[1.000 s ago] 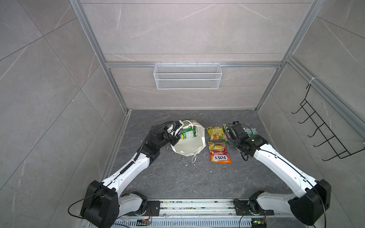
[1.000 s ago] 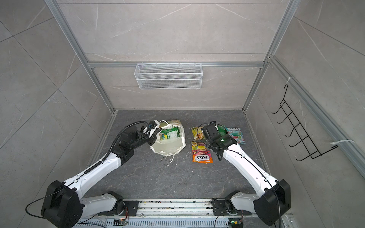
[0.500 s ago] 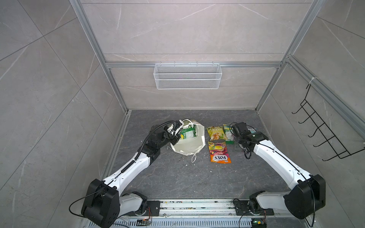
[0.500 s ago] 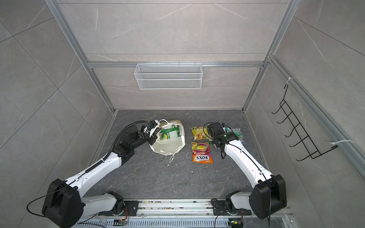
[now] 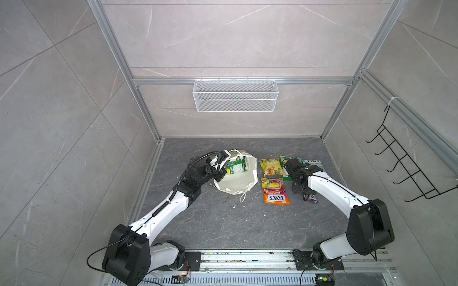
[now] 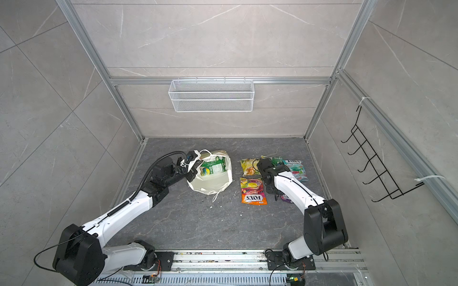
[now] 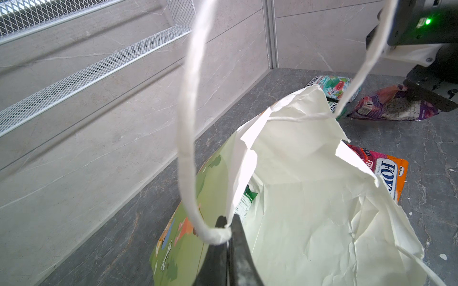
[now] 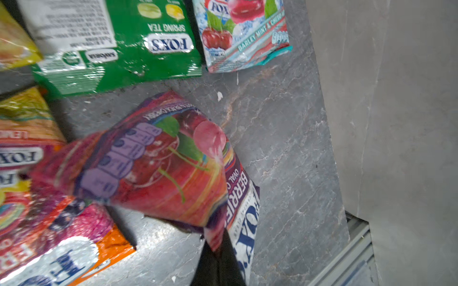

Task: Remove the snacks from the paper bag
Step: 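Lower the purple berries pack onto the table beside the orange pack and release, then press the purple berries pack flat with the right gripper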

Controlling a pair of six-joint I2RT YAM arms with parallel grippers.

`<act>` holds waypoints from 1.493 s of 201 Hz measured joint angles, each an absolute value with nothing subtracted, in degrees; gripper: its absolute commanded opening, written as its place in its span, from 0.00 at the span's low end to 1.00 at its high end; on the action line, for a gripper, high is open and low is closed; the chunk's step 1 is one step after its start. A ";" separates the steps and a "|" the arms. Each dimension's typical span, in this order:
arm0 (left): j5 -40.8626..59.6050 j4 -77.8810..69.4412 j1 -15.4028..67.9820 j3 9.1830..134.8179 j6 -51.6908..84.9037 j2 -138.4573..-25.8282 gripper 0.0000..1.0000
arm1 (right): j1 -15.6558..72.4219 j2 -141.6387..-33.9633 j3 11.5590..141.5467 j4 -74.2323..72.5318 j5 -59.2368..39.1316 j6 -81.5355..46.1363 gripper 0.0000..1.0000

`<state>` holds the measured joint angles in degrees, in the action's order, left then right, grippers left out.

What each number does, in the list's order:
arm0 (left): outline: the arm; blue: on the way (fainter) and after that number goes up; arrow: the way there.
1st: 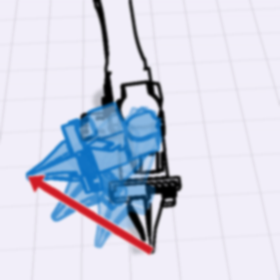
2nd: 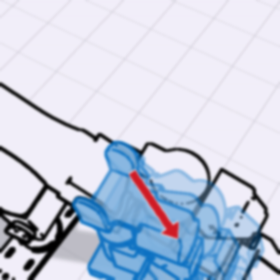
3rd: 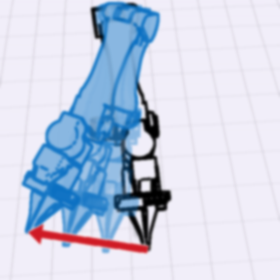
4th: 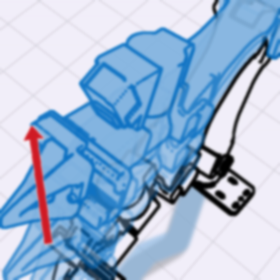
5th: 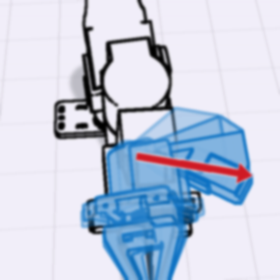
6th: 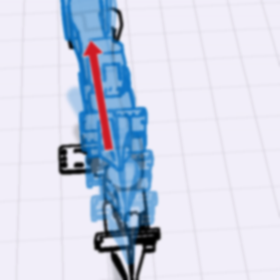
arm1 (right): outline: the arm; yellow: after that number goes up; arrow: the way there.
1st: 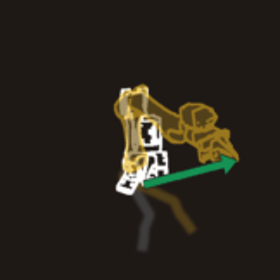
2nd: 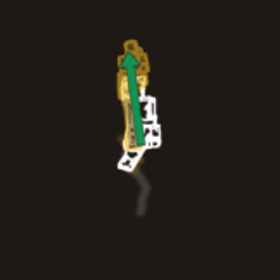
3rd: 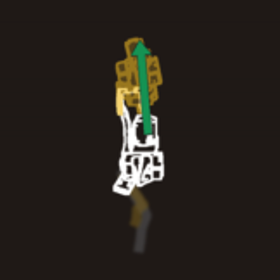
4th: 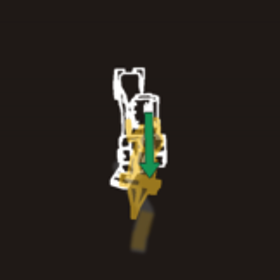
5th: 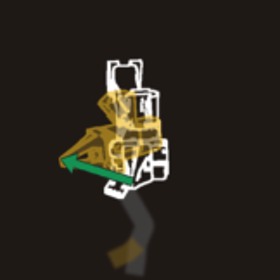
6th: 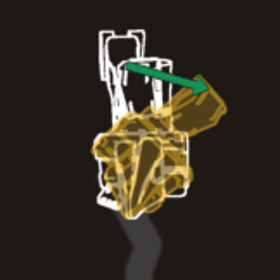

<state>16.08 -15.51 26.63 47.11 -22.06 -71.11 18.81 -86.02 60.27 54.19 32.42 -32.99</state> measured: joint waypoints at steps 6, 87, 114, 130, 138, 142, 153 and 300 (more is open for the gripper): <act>16.08 -15.51 26.63 47.11 -22.06 -71.11 0.00 | 18.81 -86.08 59.64 54.02 32.69 -33.63 0.00; 16.14 -15.49 26.63 47.11 -21.85 -71.11 0.00 | 18.72 -89.56 57.58 46.85 24.29 -38.37 0.37; 16.14 -15.46 26.63 47.11 -21.85 -71.11 0.00 | 18.72 -86.54 57.58 45.43 20.84 -37.74 0.61; 16.16 -15.46 26.63 47.11 -21.85 -71.11 0.00 | 18.35 -82.59 57.58 44.29 19.22 -36.58 0.60; 16.21 -15.46 26.63 47.11 -21.85 -71.11 0.00 | 17.43 -80.66 57.60 43.57 17.96 -36.14 0.59; 16.32 -15.49 26.63 47.11 -21.85 -71.11 0.00 | 16.53 -79.85 57.65 43.24 17.10 -35.73 0.59; 16.45 -15.49 26.63 47.11 -21.82 -71.11 0.00 | 13.58 -78.67 57.67 42.35 15.14 -34.76 0.58; 16.99 -14.52 26.63 46.87 -21.21 -69.12 0.00 | -1.85 -86.15 49.32 30.85 -10.37 -29.98 0.24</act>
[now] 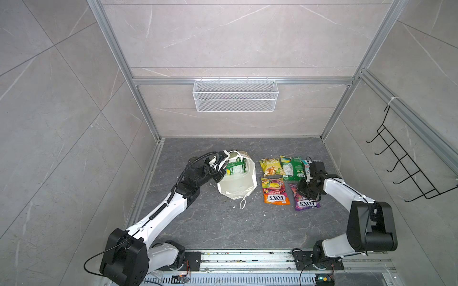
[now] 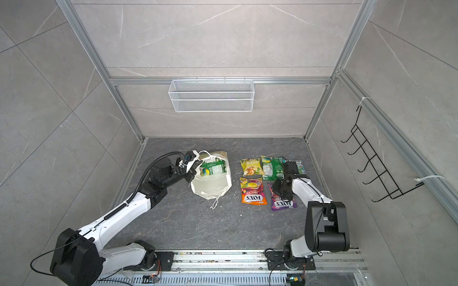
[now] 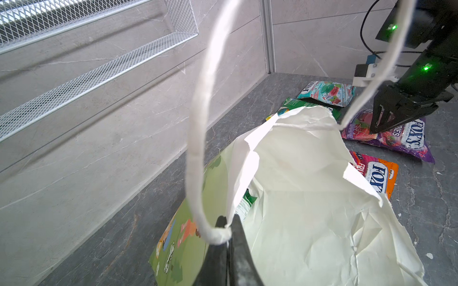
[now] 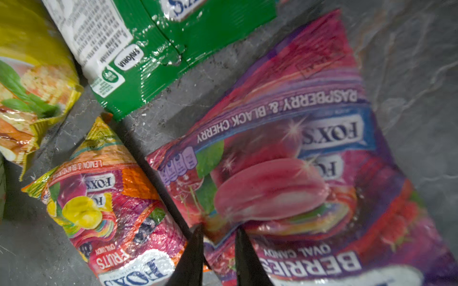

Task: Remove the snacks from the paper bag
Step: 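Press the purple berries pack flat with the right gripper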

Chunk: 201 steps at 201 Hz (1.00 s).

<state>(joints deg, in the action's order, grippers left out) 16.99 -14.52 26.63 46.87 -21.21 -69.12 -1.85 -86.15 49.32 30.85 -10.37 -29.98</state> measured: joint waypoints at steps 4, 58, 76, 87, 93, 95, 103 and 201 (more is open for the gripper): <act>17.04 -14.52 26.63 46.87 -21.21 -69.12 0.00 | -1.74 -86.50 49.19 30.52 -10.59 -29.98 0.24; 17.08 -14.28 26.63 46.87 -21.21 -68.95 0.00 | -0.23 -87.74 48.36 27.88 -11.88 -30.39 0.32; 17.10 -14.17 26.63 46.87 -21.21 -68.90 0.00 | -0.23 -86.35 49.32 29.04 -11.35 -30.06 0.50; 17.15 -14.15 26.63 46.87 -21.21 -68.90 0.00 | -0.23 -84.60 50.37 30.06 -10.04 -29.93 0.58; 17.17 -14.15 26.63 46.87 -21.21 -68.90 0.00 | -0.30 -83.53 51.09 30.57 -9.32 -29.41 0.62; 17.19 -14.15 26.63 46.87 -21.21 -68.90 0.00 | -0.40 -83.11 51.35 30.70 -8.99 -29.32 0.64; 17.23 -14.15 26.63 46.87 -21.21 -68.90 0.00 | -0.80 -81.73 52.38 31.27 -7.84 -28.45 0.67; 17.69 -14.11 26.63 46.85 -21.21 -68.82 0.00 | -12.12 -79.35 48.88 34.09 -4.01 -26.41 0.72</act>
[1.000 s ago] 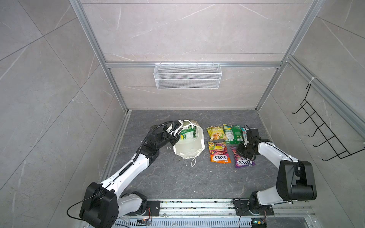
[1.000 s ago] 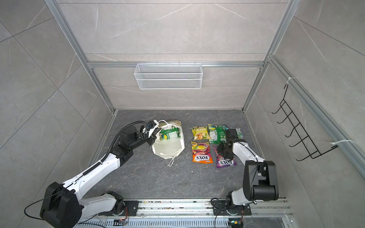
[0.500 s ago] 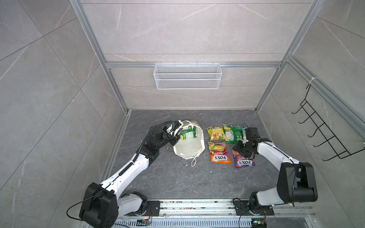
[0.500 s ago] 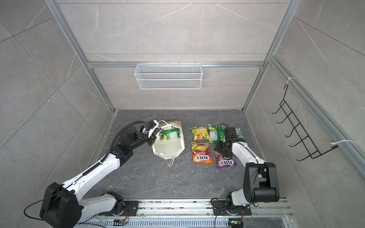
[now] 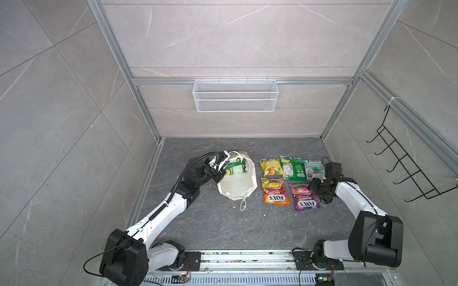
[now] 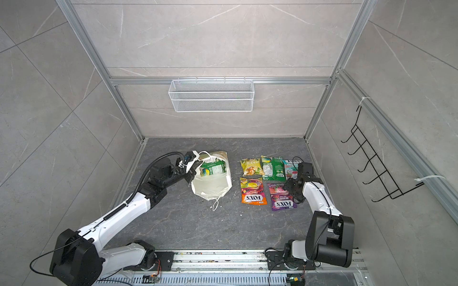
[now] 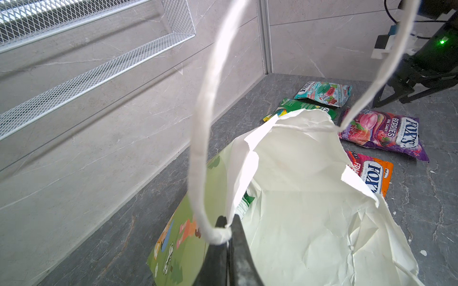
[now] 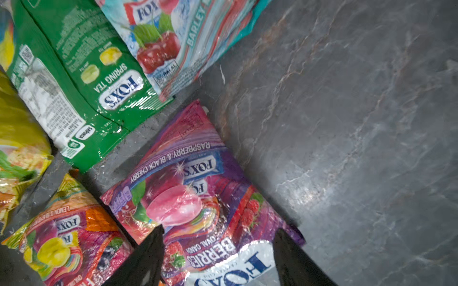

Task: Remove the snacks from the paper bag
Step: 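Press the purple berries pack flat with the right gripper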

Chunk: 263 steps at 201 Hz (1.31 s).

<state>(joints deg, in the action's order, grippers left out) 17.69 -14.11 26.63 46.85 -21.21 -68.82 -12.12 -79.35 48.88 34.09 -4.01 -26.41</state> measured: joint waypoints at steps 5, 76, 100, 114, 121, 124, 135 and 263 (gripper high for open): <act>17.72 -14.11 26.63 46.85 -21.21 -68.82 0.00 | -12.14 -79.61 48.73 33.93 -4.54 -26.30 0.72; 18.09 -14.13 26.63 46.81 -21.21 -68.82 0.00 | -11.27 -83.35 45.25 30.11 -13.15 -27.64 0.60; 18.11 -14.13 26.63 46.76 -21.21 -68.82 0.00 | -10.02 -83.92 45.25 29.65 -14.35 -28.05 0.58; 18.11 -14.15 26.63 46.68 -21.21 -68.82 0.00 | -9.61 -84.03 45.25 29.74 -13.74 -27.99 0.59; 18.11 -14.15 26.63 46.63 -21.21 -68.82 0.00 | -9.54 -84.03 45.32 29.91 -13.28 -27.79 0.60; 18.13 -14.17 26.63 46.59 -21.21 -68.82 0.00 | -9.54 -84.03 45.39 30.04 -13.08 -27.73 0.61; 18.13 -14.17 26.63 46.54 -21.21 -68.82 0.00 | -9.54 -84.01 45.60 30.63 -12.14 -27.27 0.64; 18.35 -14.24 26.63 46.37 -21.21 -68.82 0.00 | -4.82 -91.90 56.12 33.45 -3.62 -24.75 0.96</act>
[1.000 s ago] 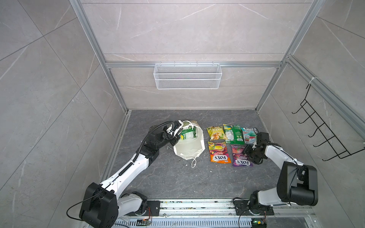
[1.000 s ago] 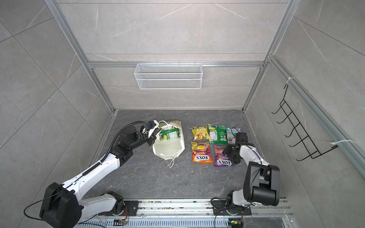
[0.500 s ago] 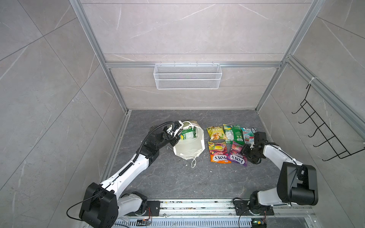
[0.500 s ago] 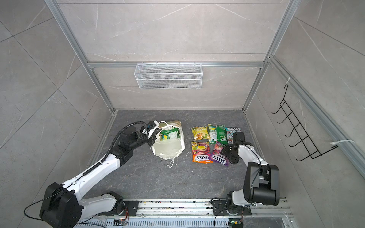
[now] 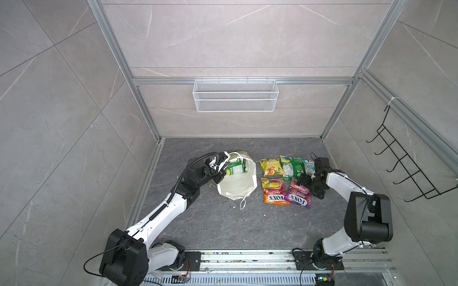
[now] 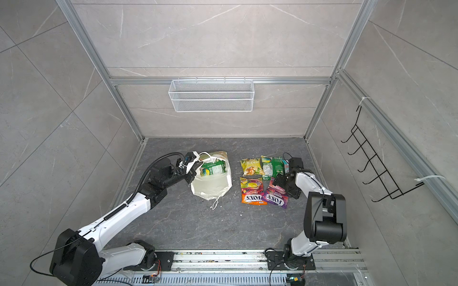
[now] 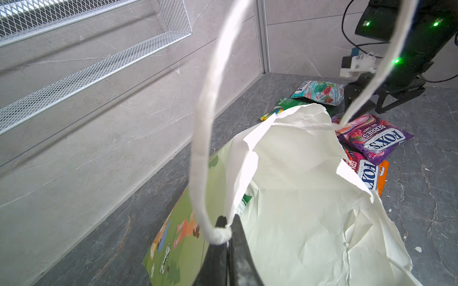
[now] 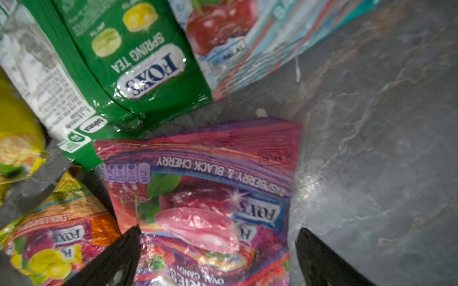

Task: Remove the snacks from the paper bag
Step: 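Press the purple berries pack flat with the right gripper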

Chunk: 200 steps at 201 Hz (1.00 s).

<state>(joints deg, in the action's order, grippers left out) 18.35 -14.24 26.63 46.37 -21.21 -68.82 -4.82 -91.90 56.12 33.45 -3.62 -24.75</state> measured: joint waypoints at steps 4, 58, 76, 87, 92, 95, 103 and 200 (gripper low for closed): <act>18.35 -14.24 26.63 46.37 -21.21 -68.82 0.00 | -4.03 -92.20 56.36 33.52 -2.96 -24.60 0.95; 18.35 -14.22 26.63 46.37 -21.23 -68.79 0.00 | 1.50 -94.72 58.43 35.83 6.66 -22.41 0.76; 18.35 -14.22 26.63 46.37 -21.23 -68.79 0.00 | 1.50 -95.29 58.43 36.34 7.60 -21.10 0.69; 18.37 -14.22 26.63 46.37 -21.23 -68.79 0.00 | 1.50 -95.29 58.43 36.49 7.73 -20.64 0.67; 18.41 -14.22 26.63 46.37 -21.23 -68.79 0.00 | 1.50 -95.29 58.43 36.56 7.75 -20.29 0.65; 18.44 -14.22 26.63 46.37 -21.23 -68.79 0.00 | 1.50 -95.29 58.43 36.56 7.75 -19.92 0.64; 18.50 -14.22 26.63 46.37 -21.23 -68.79 0.00 | 1.50 -95.29 58.43 36.62 7.70 -19.22 0.61; 18.72 -15.00 26.63 46.37 -21.21 -69.56 0.00 | 5.63 -94.74 58.35 37.54 6.33 -11.00 0.50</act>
